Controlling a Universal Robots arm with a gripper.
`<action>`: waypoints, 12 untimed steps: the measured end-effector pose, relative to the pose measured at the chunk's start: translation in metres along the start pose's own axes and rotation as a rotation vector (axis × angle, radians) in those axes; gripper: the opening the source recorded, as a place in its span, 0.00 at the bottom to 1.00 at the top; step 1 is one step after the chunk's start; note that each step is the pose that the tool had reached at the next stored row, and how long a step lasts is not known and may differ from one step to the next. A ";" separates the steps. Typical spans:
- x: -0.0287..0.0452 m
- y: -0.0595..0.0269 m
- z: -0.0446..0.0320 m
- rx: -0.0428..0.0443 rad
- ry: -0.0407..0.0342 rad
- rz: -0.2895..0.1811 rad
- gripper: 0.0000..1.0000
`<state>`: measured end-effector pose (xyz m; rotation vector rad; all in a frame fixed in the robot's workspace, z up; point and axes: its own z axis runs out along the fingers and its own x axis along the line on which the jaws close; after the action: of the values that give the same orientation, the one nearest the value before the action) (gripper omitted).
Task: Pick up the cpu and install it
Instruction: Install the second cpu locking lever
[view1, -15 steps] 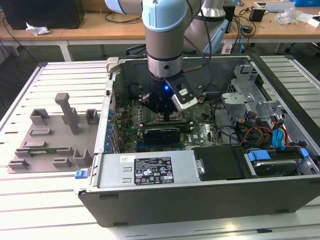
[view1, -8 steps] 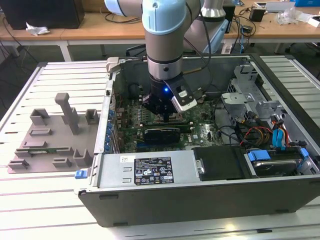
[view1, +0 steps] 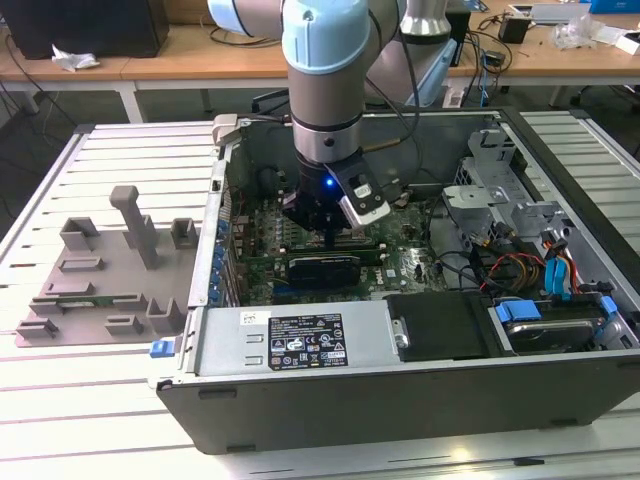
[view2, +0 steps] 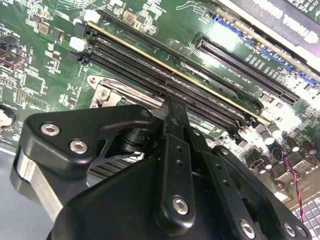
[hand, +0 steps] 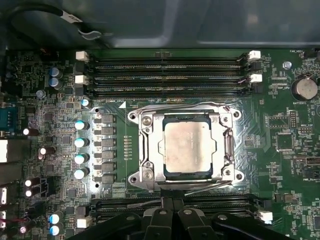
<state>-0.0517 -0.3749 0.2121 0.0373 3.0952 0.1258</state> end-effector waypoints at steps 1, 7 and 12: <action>0.0000 0.0000 -0.0001 0.0002 0.0001 0.000 0.11; 0.0007 -0.0001 0.0004 -0.0003 0.0030 -0.003 0.11; 0.0085 -0.0003 0.0005 -0.0015 0.0053 -0.031 0.11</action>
<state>-0.0602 -0.3750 0.2113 -0.0104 3.0994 0.1273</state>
